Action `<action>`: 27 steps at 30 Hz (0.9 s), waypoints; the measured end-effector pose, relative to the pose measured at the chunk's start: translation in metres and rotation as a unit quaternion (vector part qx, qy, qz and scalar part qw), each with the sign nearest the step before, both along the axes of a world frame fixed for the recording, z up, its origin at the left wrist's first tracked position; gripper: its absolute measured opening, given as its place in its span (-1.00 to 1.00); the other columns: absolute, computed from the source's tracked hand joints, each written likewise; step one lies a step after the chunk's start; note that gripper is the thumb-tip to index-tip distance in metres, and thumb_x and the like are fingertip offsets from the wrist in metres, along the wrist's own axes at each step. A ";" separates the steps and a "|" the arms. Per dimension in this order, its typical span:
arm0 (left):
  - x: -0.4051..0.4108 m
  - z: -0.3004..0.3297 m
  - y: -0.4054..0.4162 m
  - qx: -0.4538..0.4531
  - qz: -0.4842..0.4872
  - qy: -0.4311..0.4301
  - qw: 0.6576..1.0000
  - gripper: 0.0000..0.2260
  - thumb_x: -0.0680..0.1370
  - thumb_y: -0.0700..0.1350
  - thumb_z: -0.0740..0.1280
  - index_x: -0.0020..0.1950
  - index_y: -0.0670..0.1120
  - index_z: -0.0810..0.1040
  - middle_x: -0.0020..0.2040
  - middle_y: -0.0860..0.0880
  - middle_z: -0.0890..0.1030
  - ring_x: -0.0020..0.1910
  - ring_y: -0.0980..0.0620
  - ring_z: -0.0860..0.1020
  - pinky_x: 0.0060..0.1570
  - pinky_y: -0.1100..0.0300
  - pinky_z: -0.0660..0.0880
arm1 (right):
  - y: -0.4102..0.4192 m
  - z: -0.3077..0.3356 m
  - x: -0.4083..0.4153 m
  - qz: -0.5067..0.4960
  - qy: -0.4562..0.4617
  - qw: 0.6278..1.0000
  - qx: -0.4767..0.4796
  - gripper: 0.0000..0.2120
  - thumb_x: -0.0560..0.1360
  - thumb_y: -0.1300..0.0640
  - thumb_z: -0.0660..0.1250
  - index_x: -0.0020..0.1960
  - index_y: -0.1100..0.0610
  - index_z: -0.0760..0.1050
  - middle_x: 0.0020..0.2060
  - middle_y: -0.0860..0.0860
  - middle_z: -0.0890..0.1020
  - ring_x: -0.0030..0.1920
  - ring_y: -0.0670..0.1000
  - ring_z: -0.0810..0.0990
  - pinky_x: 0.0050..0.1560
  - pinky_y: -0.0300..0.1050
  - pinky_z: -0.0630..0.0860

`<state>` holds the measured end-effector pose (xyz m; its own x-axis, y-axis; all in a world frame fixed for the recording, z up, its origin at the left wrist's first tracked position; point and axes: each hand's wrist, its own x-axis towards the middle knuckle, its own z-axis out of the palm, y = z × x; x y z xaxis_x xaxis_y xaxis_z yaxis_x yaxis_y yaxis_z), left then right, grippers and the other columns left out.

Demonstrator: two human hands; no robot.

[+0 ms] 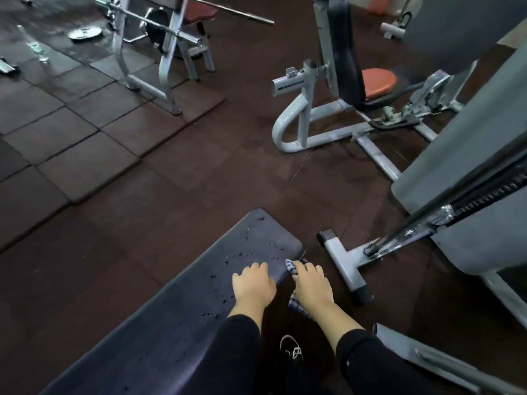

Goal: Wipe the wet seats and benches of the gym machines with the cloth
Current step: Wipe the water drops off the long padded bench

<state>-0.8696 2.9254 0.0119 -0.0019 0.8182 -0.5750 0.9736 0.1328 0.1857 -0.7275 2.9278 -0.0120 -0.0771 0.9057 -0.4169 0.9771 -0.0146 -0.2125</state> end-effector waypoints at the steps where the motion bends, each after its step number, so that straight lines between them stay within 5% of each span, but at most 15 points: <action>1: 0.003 -0.008 0.009 -0.001 0.013 -0.004 1.000 -0.62 0.64 0.00 0.06 0.46 -0.02 0.28 0.40 -0.03 0.38 0.37 -0.08 0.36 0.29 -0.06 0.26 | 0.013 -0.009 0.003 0.008 -0.002 1.000 0.002 -0.59 0.62 0.09 0.09 0.46 0.02 0.16 0.34 0.06 0.36 0.34 0.13 0.29 0.21 0.01 0.37; 11: 0.014 -0.166 0.072 0.042 0.061 0.000 0.997 -0.59 0.66 0.01 0.04 0.52 0.01 0.19 0.49 0.03 0.27 0.44 -0.01 0.28 0.36 -0.06 0.24 | 0.097 -0.168 0.010 0.061 0.018 0.995 0.078 -0.59 0.59 0.11 0.18 0.43 0.08 0.29 0.24 0.05 0.48 0.22 0.13 0.42 0.09 -0.01 0.44; 16: 0.006 -0.270 0.085 0.078 0.057 0.000 0.995 -0.55 0.66 0.02 0.03 0.56 0.04 0.09 0.58 0.04 0.05 0.55 0.05 0.02 0.48 -0.15 0.02 | 0.127 -0.264 0.003 0.114 0.020 0.983 0.143 -0.48 0.24 0.27 0.52 0.19 0.17 0.53 -0.05 0.08 0.62 -0.07 0.15 0.60 -0.25 -0.05 0.53; 19: -0.002 -0.317 0.096 0.130 0.028 0.010 0.991 -0.54 0.66 0.04 0.01 0.57 0.06 0.08 0.59 0.03 0.00 0.56 0.06 -0.04 0.48 -0.19 -0.07 | 0.137 -0.310 0.000 0.151 0.019 0.967 0.205 -0.68 0.42 0.13 0.30 0.15 0.13 0.57 0.02 0.05 0.64 0.00 0.12 0.62 -0.05 -0.02 0.48; 22: -0.010 -0.353 0.109 0.210 -0.004 0.000 0.978 -0.54 0.65 0.07 0.00 0.56 0.08 0.12 0.59 0.03 0.03 0.56 0.07 -0.03 0.47 -0.21 -0.11 | 0.143 -0.353 0.001 0.177 0.026 0.954 0.240 -0.55 0.53 0.01 0.06 0.31 0.12 0.49 0.30 0.06 0.52 0.31 0.12 0.47 0.33 0.05 0.20; 27: -0.025 -0.391 0.119 0.313 -0.043 -0.007 0.949 -0.33 0.48 0.26 -0.28 0.56 0.12 0.10 0.58 0.12 0.01 0.55 0.14 -0.07 0.48 -0.16 -0.22 | 0.146 -0.378 0.005 0.163 0.062 0.941 0.290 -0.38 0.55 -0.25 -0.18 0.48 -0.01 0.23 0.49 0.00 0.23 0.50 0.06 0.16 0.49 0.00 -0.02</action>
